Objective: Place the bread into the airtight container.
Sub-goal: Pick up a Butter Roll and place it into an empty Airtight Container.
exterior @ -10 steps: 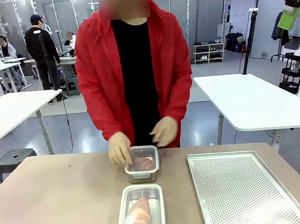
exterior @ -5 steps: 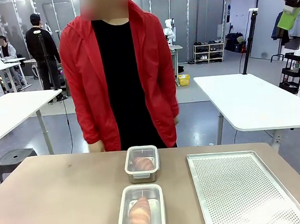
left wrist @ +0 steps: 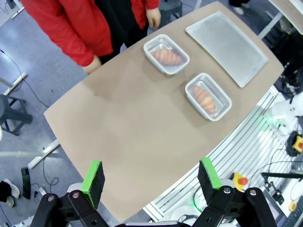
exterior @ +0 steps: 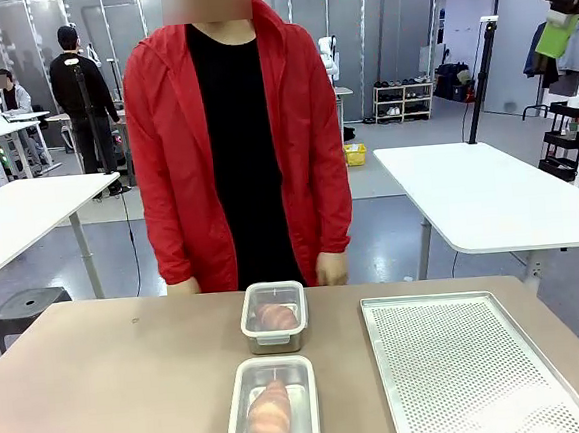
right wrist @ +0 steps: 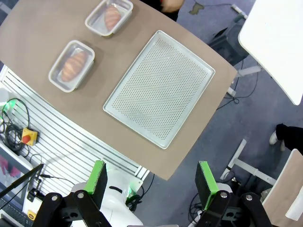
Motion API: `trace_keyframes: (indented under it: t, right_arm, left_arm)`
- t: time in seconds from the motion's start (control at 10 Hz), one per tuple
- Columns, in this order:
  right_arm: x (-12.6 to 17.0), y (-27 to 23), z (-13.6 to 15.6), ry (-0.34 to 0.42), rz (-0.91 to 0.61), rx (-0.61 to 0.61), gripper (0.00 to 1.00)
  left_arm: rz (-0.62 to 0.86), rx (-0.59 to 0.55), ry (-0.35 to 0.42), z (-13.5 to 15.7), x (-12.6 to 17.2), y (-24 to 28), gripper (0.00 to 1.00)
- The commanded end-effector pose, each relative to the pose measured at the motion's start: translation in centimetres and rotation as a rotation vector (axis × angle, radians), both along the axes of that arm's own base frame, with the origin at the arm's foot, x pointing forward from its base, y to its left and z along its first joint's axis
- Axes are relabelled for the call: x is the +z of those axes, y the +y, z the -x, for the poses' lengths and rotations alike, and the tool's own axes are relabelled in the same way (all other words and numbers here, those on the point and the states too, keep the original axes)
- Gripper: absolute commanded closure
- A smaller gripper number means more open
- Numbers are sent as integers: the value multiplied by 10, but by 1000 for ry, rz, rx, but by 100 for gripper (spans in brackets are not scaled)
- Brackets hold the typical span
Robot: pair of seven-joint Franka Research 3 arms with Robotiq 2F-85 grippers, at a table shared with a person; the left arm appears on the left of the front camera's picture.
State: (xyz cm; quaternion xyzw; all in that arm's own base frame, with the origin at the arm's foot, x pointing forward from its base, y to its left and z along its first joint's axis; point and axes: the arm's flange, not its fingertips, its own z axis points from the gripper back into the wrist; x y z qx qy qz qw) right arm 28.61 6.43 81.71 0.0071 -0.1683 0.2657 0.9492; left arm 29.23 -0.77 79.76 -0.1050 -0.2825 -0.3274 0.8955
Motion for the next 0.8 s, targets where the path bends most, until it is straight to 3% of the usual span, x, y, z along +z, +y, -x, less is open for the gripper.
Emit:
trace_keyframes:
  t: [0.0, 0.7]
  right_arm:
    - [1, 0, 1, -5, 2, -7, 7]
    - [1, 0, 1, -5, 2, -7, 7]
  left_arm:
    - [12, -7, -5, 0, 2, -1, 0]
    - [12, -7, -5, 0, 2, -1, 0]
